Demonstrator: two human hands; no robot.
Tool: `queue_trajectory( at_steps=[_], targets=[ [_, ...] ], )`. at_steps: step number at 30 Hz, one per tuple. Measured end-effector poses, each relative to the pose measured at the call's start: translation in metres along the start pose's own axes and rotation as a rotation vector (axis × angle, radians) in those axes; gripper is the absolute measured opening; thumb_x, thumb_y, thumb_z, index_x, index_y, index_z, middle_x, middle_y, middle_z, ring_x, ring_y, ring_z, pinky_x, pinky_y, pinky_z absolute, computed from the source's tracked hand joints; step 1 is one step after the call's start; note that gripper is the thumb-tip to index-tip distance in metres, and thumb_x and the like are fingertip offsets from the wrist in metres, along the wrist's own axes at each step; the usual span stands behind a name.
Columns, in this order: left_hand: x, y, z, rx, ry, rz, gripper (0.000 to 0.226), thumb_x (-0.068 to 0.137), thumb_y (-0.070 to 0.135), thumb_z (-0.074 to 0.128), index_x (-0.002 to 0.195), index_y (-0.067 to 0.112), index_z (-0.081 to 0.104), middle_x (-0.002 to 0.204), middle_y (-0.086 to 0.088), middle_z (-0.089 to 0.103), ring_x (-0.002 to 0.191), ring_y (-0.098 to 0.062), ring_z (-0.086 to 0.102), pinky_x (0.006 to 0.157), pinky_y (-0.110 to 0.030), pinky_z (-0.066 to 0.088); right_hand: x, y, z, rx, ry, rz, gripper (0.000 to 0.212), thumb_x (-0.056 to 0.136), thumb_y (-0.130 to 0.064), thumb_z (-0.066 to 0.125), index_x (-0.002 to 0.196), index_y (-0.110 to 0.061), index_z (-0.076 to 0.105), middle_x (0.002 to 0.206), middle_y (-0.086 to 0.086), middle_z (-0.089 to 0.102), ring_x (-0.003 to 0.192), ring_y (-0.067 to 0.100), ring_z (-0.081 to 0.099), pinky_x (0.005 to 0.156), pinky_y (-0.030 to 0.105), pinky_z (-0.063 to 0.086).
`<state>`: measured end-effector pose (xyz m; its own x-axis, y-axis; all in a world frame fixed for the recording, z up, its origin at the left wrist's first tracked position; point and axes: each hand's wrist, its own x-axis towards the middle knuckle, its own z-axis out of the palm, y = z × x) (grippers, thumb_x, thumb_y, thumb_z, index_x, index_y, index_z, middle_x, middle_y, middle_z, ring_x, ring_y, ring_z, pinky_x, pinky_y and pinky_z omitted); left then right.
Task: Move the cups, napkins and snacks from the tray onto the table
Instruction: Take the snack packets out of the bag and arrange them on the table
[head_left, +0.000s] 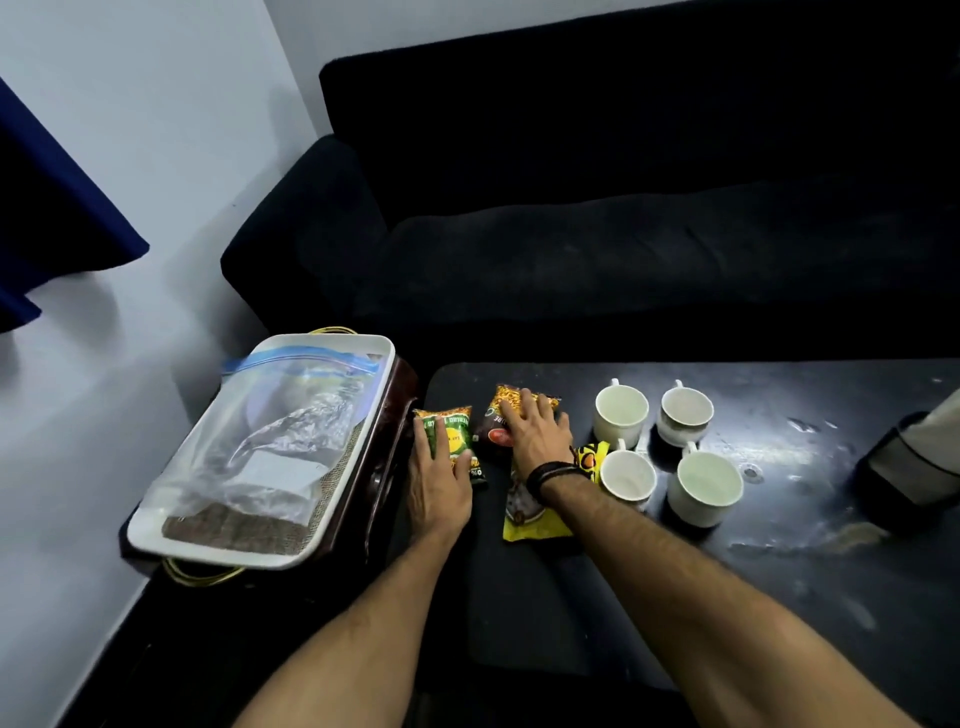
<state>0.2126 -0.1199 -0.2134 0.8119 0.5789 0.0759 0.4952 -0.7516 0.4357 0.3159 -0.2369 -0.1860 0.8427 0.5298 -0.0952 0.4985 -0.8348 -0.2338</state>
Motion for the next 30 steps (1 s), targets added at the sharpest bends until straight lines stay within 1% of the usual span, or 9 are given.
queue_trajectory(
  at_steps=[4, 7, 10, 12, 14, 17, 23, 27, 30],
  targets=[
    [0.025, 0.003, 0.007, -0.017, 0.023, 0.022, 0.063, 0.101, 0.044, 0.038, 0.156, 0.021, 0.016, 0.162, -0.005, 0.013, 0.143, -0.026, 0.025, 0.106, -0.039, 0.038, 0.009, 0.013, 0.003, 0.150, -0.018, 0.025, 0.062, 0.096, -0.019, 0.049, 0.151, -0.029, 0.020, 0.162, 0.005, 0.005, 0.148, 0.035, 0.004, 0.115, 0.060, 0.020],
    [0.043, 0.005, 0.011, -0.054, 0.029, 0.062, 0.059, 0.102, 0.039, 0.038, 0.156, 0.018, 0.021, 0.161, -0.006, 0.021, 0.145, -0.025, 0.023, 0.113, -0.039, 0.029, 0.005, 0.012, 0.011, 0.306, 0.027, 0.063, 0.061, 0.095, -0.046, 0.035, 0.151, -0.029, 0.019, 0.163, 0.004, 0.004, 0.149, 0.033, 0.002, 0.117, 0.059, 0.015],
    [0.058, 0.008, 0.014, -0.070, 0.016, 0.072, 0.058, 0.103, 0.038, 0.037, 0.156, 0.020, 0.021, 0.163, -0.003, 0.018, 0.146, -0.025, 0.023, 0.115, -0.040, 0.027, 0.002, 0.008, 0.017, 0.337, 0.029, 0.098, 0.082, 0.086, -0.071, 0.032, 0.153, -0.028, 0.014, 0.163, 0.006, -0.001, 0.149, 0.034, -0.003, 0.117, 0.058, 0.009],
    [0.061, 0.009, 0.017, -0.129, 0.012, 0.067, 0.058, 0.103, 0.036, 0.038, 0.156, 0.020, 0.020, 0.163, -0.002, 0.017, 0.147, -0.025, 0.022, 0.117, -0.041, 0.025, 0.005, 0.005, 0.018, 0.347, 0.038, 0.114, 0.073, 0.092, -0.062, 0.037, 0.152, -0.027, 0.017, 0.162, 0.008, 0.000, 0.148, 0.036, -0.003, 0.117, 0.058, 0.011],
    [0.055, 0.006, 0.021, -0.195, 0.037, 0.084, 0.057, 0.103, 0.035, 0.038, 0.156, 0.020, 0.020, 0.163, -0.003, 0.017, 0.148, -0.025, 0.021, 0.119, -0.041, 0.022, 0.013, 0.004, 0.014, 0.362, 0.055, 0.103, 0.056, 0.098, -0.037, 0.044, 0.149, -0.025, 0.024, 0.162, 0.010, 0.005, 0.148, 0.037, 0.000, 0.117, 0.059, 0.016],
    [0.043, 0.001, 0.028, -0.171, 0.076, 0.116, 0.057, 0.103, 0.038, 0.035, 0.156, 0.023, 0.019, 0.164, 0.001, 0.014, 0.147, -0.025, 0.022, 0.118, -0.043, 0.024, 0.029, 0.006, 0.000, 0.268, 0.014, 0.057, 0.064, 0.090, -0.013, 0.054, 0.147, -0.025, 0.028, 0.161, 0.009, 0.005, 0.147, 0.036, 0.001, 0.115, 0.060, 0.020],
    [0.045, 0.000, 0.034, -0.013, 0.056, 0.138, 0.057, 0.103, 0.047, 0.023, 0.156, 0.028, 0.012, 0.164, 0.003, 0.011, 0.146, -0.023, 0.024, 0.119, -0.043, 0.021, 0.017, 0.015, 0.005, 0.254, -0.021, 0.066, 0.079, 0.086, -0.010, 0.051, 0.153, -0.030, 0.013, 0.163, 0.000, -0.009, 0.148, 0.034, -0.008, 0.114, 0.064, 0.017],
    [0.053, 0.001, 0.033, 0.047, 0.044, 0.180, 0.056, 0.104, 0.044, 0.023, 0.156, 0.029, 0.012, 0.164, 0.003, 0.012, 0.146, -0.018, 0.025, 0.117, -0.041, 0.020, -0.006, 0.018, 0.025, 0.193, 0.056, 0.070, 0.075, 0.088, -0.016, 0.047, 0.152, -0.032, 0.012, 0.161, 0.001, -0.017, 0.145, 0.043, 0.005, 0.116, 0.059, 0.018],
    [0.060, 0.002, 0.033, 0.060, 0.040, 0.205, 0.054, 0.104, 0.041, 0.025, 0.156, 0.029, 0.016, 0.164, 0.003, 0.013, 0.146, -0.019, 0.025, 0.116, -0.043, 0.023, -0.015, 0.012, 0.031, 0.217, 0.107, 0.119, 0.066, 0.089, -0.030, 0.044, 0.150, -0.029, 0.018, 0.162, 0.003, -0.013, 0.143, 0.045, 0.010, 0.115, 0.057, 0.021]
  ],
)
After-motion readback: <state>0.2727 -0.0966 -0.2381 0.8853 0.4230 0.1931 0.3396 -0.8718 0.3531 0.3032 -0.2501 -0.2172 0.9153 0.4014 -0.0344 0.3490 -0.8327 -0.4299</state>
